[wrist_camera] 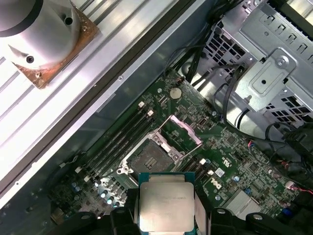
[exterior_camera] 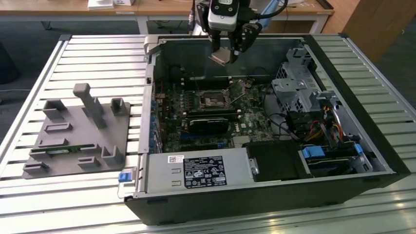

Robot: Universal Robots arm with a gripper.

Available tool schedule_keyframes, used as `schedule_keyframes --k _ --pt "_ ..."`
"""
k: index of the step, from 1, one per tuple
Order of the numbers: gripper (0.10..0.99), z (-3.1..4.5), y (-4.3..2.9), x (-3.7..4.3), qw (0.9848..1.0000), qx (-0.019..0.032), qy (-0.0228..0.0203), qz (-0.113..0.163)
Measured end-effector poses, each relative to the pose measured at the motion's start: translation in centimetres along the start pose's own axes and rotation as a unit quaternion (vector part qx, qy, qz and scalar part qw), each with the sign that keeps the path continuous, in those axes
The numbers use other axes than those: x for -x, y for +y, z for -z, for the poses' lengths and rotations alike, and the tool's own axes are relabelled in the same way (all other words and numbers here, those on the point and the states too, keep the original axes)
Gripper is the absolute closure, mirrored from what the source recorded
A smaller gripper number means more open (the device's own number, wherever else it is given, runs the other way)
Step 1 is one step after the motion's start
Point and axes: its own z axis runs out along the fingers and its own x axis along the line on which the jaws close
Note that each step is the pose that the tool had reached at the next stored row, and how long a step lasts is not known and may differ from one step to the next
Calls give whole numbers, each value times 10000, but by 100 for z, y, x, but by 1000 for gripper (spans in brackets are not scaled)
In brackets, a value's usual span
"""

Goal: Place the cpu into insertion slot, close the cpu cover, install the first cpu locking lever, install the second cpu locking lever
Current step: 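Place the cpu into insertion slot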

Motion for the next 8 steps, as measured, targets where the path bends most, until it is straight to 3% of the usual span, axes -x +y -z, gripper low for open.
schedule_keyframes --k 8 --pt "549 -15 -1 0 10000 -14 -17 -16"
